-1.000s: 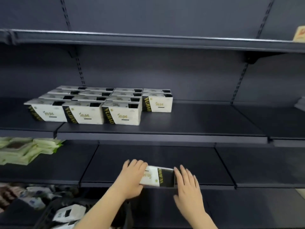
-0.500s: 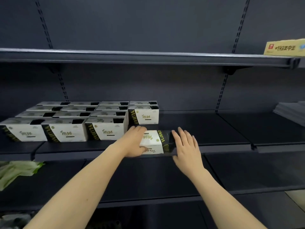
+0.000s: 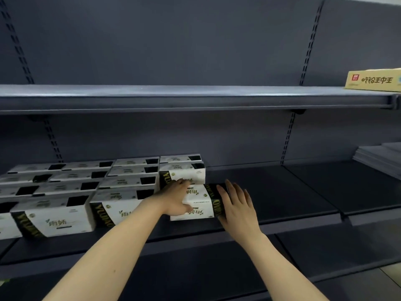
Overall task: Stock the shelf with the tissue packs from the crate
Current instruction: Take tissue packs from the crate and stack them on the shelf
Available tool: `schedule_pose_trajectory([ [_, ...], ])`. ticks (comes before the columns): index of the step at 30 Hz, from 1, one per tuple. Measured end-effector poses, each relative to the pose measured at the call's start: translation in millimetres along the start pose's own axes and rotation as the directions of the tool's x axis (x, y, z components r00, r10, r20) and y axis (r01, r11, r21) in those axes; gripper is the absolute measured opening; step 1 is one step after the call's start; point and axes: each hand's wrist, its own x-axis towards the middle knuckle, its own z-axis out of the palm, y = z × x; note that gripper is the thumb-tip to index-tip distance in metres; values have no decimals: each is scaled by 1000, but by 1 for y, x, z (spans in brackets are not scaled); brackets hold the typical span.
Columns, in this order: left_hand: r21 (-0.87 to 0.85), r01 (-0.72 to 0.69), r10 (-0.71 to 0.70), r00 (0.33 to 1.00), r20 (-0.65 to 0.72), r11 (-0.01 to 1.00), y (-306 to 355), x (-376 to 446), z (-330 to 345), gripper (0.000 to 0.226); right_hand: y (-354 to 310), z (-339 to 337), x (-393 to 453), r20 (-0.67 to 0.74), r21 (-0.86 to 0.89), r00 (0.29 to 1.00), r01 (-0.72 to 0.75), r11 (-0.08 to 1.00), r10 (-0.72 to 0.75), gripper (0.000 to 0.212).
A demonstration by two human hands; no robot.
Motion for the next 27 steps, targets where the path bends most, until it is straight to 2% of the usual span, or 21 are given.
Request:
schedule_pose_trajectory([
  [15, 0, 84, -84, 995, 56, 996, 2, -3, 1, 93, 3, 11, 0, -15, 29, 1000, -8, 1000, 8, 87],
  [22, -101, 138, -133, 990, 52, 985, 14, -8, -1, 83, 6, 17, 7, -34, 30, 999, -25, 999, 26, 75],
  [27, -90, 153, -149, 988, 44, 984, 20, -10, -2, 80, 11, 16, 7, -44, 20, 999, -7, 1000, 8, 74],
])
